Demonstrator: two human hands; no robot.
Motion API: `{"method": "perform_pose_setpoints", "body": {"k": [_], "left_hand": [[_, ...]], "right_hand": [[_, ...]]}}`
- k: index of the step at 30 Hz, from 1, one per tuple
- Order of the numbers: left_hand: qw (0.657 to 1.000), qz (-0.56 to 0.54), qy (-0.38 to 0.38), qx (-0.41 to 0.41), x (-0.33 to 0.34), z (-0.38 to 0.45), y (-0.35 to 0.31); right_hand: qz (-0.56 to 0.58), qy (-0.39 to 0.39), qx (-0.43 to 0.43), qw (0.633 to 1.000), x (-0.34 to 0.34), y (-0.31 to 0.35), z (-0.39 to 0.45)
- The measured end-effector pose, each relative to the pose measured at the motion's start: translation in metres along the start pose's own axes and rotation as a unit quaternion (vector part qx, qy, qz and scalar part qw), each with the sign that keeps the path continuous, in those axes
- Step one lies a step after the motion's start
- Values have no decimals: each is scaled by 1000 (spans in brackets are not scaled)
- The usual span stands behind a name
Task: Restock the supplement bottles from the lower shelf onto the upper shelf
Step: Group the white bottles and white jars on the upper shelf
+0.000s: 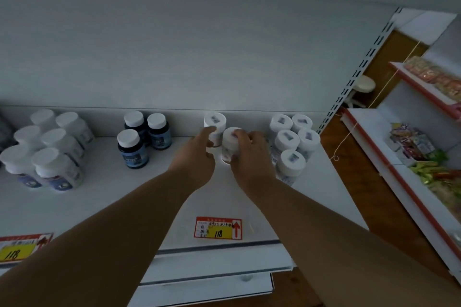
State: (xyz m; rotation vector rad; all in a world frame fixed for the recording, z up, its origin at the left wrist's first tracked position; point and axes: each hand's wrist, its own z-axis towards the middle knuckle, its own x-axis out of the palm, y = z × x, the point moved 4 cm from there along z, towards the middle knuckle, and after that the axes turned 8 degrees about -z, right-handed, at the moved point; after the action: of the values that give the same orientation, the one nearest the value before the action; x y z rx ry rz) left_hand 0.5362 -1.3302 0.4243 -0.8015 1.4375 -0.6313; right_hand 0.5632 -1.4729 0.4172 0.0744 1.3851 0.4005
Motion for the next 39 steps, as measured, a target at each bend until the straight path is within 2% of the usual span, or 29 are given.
{"method": "perform_pose_setpoints", "body": {"k": [6,19,22,25,29,36,39], "left_hand": [[997,72,3,-13,-6,23,0],[995,102,4,-6,-11,21,-4],[996,84,-17,17,-12,8,-8],[997,59,-35,47,-18,-13,-10],[998,15,-23,60,-34,-48,-1],[994,-15,-30,103,-99,-121,38],[993,-30,-33,107,-136,-162,67]], "right_hand": [[-1,4,40,999,6,2,25],[14,33,72,997,2,3,38],[14,9,70,997,-9,12,19],[21,-15,32,999,-21,26,-6],[33,-57,19,998,-37,49,-43],[96,-111,2,989,-45,129,-129],[146,-105,-4,984,-37,176,-169]]}}
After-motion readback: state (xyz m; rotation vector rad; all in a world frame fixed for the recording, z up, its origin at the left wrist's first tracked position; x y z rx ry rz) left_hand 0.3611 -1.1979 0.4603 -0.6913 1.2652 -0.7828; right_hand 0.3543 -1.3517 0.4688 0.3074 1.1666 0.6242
